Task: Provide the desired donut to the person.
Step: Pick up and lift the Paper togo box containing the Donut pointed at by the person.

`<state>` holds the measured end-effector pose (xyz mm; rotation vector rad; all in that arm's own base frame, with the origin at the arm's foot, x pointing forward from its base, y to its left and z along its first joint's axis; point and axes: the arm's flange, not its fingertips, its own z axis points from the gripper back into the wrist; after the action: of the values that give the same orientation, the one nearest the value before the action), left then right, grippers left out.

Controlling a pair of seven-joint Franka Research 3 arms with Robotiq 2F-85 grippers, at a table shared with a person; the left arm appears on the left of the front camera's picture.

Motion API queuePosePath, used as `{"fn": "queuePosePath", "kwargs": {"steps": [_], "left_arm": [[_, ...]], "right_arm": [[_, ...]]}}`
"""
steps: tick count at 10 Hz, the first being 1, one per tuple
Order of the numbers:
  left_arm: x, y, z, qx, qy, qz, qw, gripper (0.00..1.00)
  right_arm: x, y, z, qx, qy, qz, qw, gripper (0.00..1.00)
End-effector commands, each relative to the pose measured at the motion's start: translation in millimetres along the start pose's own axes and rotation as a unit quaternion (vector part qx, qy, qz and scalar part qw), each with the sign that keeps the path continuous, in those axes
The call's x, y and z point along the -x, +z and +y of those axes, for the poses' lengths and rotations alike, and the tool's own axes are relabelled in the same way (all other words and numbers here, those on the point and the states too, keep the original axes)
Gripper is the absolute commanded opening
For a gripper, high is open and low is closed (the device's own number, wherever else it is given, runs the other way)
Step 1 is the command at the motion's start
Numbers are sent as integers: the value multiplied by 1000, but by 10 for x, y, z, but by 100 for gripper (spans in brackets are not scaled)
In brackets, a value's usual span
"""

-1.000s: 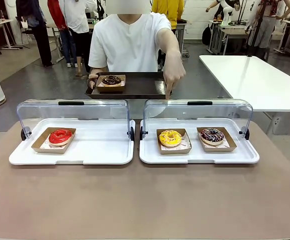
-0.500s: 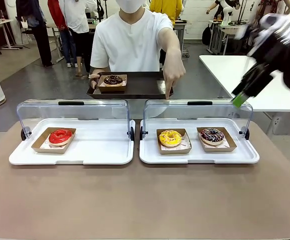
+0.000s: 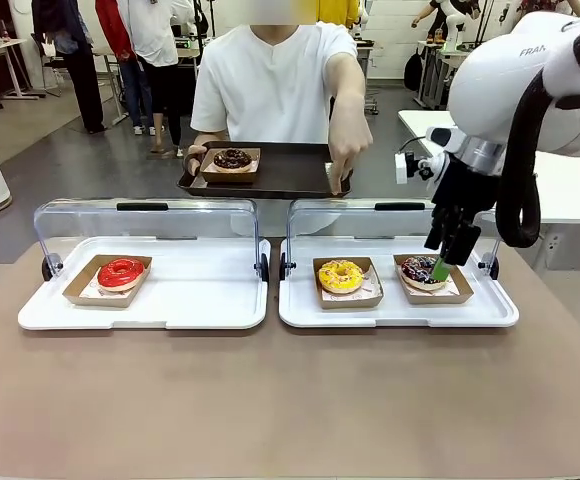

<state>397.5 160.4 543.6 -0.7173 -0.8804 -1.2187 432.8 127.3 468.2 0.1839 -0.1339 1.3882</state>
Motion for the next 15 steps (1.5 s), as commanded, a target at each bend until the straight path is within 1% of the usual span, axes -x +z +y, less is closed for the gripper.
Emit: {"fn": "queuePosePath", "kwargs": {"steps": [1, 8, 9, 10, 11, 12, 13, 15], "left_arm": [[4, 18, -13, 1, 0, 7, 1000, 100], [4, 18, -13, 1, 0, 7, 1000, 100], [4, 18, -13, 1, 0, 7, 1000, 100], [4, 18, -13, 1, 0, 7, 1000, 100], [4, 18, -13, 1, 0, 7, 1000, 100], [4, 18, -13, 1, 0, 7, 1000, 100], [4, 18, -13, 1, 0, 7, 1000, 100], [4, 18, -13, 1, 0, 7, 1000, 100]], "right_arm": [[-2, 97, 21, 8, -14, -4, 1000, 100], [-2, 97, 21, 8, -14, -4, 1000, 100], [13, 93, 6, 8, -6, -6, 1000, 100], [-194, -23, 21, -2, 44, 22, 999, 100], [-394, -123, 7, -5, 91, 39, 995, 100], [-595, -219, -45, -1, 122, 51, 991, 100], [-758, -325, -120, 2, 143, 58, 988, 100], [-981, -504, -285, 3, 163, 56, 985, 100]]}}
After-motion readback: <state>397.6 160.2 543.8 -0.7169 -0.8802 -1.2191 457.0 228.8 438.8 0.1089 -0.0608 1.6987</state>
